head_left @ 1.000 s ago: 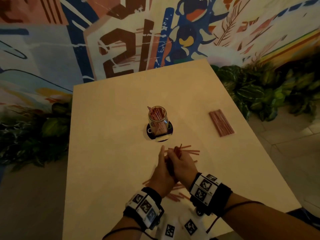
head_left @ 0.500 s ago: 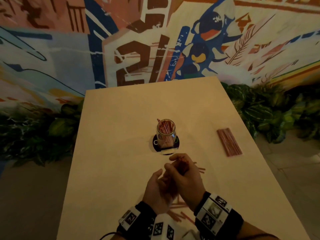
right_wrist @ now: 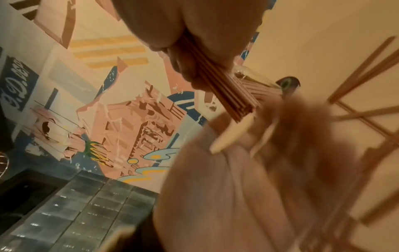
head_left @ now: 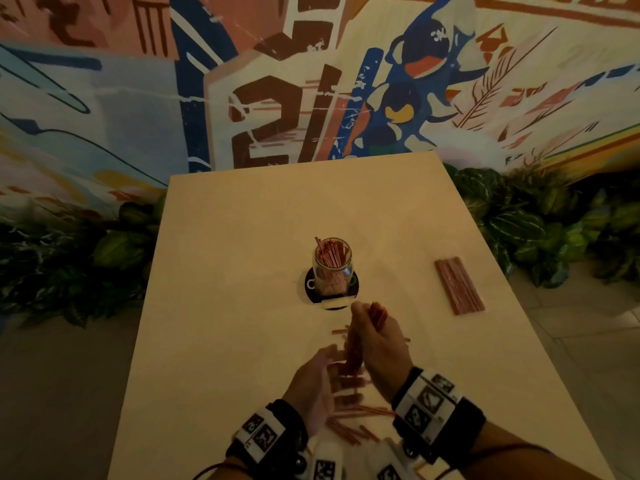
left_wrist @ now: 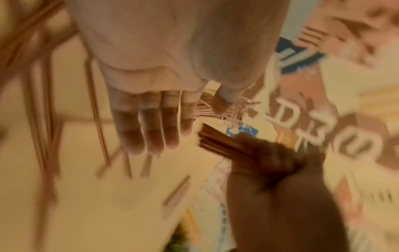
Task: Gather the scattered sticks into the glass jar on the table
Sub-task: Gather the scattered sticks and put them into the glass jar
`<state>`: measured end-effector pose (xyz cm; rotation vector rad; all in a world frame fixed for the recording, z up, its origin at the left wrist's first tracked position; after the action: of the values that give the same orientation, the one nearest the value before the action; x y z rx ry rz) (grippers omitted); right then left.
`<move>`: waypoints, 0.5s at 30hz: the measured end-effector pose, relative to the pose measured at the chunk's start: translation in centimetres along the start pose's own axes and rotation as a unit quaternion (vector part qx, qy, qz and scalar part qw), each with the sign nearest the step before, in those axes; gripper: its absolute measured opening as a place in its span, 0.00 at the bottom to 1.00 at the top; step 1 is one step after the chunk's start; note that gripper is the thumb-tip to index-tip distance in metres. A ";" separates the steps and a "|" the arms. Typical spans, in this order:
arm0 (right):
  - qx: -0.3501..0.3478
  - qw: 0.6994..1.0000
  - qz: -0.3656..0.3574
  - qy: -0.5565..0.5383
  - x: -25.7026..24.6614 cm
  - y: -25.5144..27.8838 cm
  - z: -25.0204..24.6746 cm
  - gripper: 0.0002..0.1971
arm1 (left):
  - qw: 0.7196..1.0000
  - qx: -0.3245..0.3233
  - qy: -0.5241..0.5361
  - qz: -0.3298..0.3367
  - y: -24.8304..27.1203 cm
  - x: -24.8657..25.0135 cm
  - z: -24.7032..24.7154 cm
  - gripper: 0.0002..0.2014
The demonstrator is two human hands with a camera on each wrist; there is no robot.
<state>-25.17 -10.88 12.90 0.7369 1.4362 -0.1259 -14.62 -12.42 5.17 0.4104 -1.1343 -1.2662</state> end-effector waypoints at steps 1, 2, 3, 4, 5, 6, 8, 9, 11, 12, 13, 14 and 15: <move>0.005 1.000 -0.013 0.007 -0.9 -0.5 -0.4 0.19 | 0.995 0.025 -0.099 0.019 -0.1 0.2 -0.8 0.19; 0.012 0.999 -0.030 0.012 -1.7 -1.2 -0.8 0.18 | 0.970 0.047 -0.235 0.050 -0.3 0.3 -1.7 0.20; 0.021 0.998 -0.051 0.012 -2.8 -2.1 -1.3 0.19 | 0.914 0.057 -0.394 0.076 -0.5 0.3 -2.6 0.22; 0.034 0.997 -0.071 0.011 -3.9 -3.2 -1.7 0.19 | 0.829 0.064 -0.548 0.092 -0.6 0.1 -3.3 0.22; 0.046 0.995 -0.091 0.007 -5.2 -4.2 -2.0 0.20 | 0.731 0.070 -0.670 0.104 -0.7 -0.2 -4.0 0.22; 0.056 0.993 -0.105 -0.002 -6.4 -5.5 -2.2 0.20 | 0.655 0.060 -0.745 0.112 -0.8 -0.8 -4.5 0.23; 0.057 0.990 -0.123 -0.025 -8.4 -7.9 -1.9 0.20 | 0.594 -0.003 -0.798 0.103 -0.9 -2.0 -4.9 0.33; 0.058 0.990 -0.127 -0.028 -9.2 -9.1 -1.6 0.19 | 0.576 -0.034 -0.812 0.083 -1.1 -2.8 -5.3 0.38; 0.058 0.990 -0.129 -0.012 -9.9 -11.0 -0.9 0.19 | 0.512 -0.066 -0.851 0.097 -1.1 -4.0 -5.7 0.43; 0.054 0.990 -0.128 -0.006 -9.9 -11.8 -0.4 0.20 | 0.483 -0.066 -0.865 0.116 -1.3 -4.6 -6.0 0.41; 0.050 0.991 -0.126 -0.002 -9.6 -12.5 0.1 0.20 | 0.464 -0.070 -0.881 0.068 -1.4 -5.3 -6.5 0.36; 0.048 0.991 -0.123 0.011 -9.2 -13.1 0.4 0.21 | 0.435 -0.037 -0.898 0.059 -1.6 -5.6 -6.6 0.32; 0.050 0.991 -0.122 0.026 -8.6 -13.5 0.7 0.22 | 0.426 -0.024 -0.902 0.073 -1.9 -6.0 -6.5 0.31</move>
<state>-32.81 -24.74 15.68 0.6472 1.5750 -0.3721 -9.52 -9.79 -1.84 -1.6342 -2.7122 -1.2498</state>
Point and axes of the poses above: each hand's wrist, its own y-axis away from the middle knuckle, its own z-axis out of the palm, x = y × z, the point moved 4 cm from there along -y, towards the middle knuckle, and after that the axes turned 3 degrees about y, right-handed, at the moved point
